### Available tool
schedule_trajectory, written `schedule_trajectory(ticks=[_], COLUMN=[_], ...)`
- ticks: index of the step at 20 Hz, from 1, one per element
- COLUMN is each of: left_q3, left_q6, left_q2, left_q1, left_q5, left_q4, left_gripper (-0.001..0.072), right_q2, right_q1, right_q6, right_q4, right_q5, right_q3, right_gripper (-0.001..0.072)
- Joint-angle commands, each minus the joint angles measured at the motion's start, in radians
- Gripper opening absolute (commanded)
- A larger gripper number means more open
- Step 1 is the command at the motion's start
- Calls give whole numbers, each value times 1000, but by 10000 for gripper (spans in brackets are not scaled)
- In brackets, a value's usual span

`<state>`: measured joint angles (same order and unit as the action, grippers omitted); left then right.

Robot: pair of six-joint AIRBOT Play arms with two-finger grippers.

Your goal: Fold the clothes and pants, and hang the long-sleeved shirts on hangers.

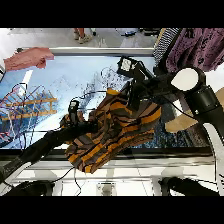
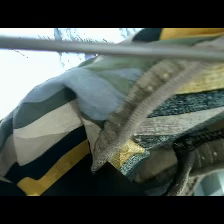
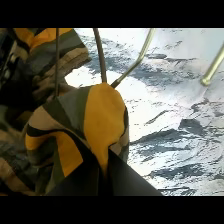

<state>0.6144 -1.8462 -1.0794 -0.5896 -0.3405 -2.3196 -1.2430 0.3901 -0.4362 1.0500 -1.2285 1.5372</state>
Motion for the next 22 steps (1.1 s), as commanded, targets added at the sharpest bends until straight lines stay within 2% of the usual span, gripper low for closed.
schedule_trajectory(ticks=[1, 8, 12, 17, 20, 22], left_q3=[1, 1, 1, 1, 1, 1], left_q6=[6, 5, -6, -1, -1, -1], left_q2=[8, 179, 303, 310, 241, 191], left_q1=[47, 305, 374, 411, 418, 410], left_q5=[0, -120, -176, -157, -84, -93], left_q4=[31, 126, 156, 202, 135, 92], left_gripper=[24, 23, 24, 23, 23, 23], right_q2=[2, 28, 27, 28, 28, 27], right_q1=[-1, -1, -1, 0, 3, 3], right_q6=[11, 10, 10, 37, 66, 71], right_q4=[5, 163, 208, 150, 48, 20], right_q5=[-51, -72, -70, -92, -113, -92], right_q3=[0, 0, 0, 0, 0, 0], right_gripper=[21, 19, 19, 19, 21, 21])
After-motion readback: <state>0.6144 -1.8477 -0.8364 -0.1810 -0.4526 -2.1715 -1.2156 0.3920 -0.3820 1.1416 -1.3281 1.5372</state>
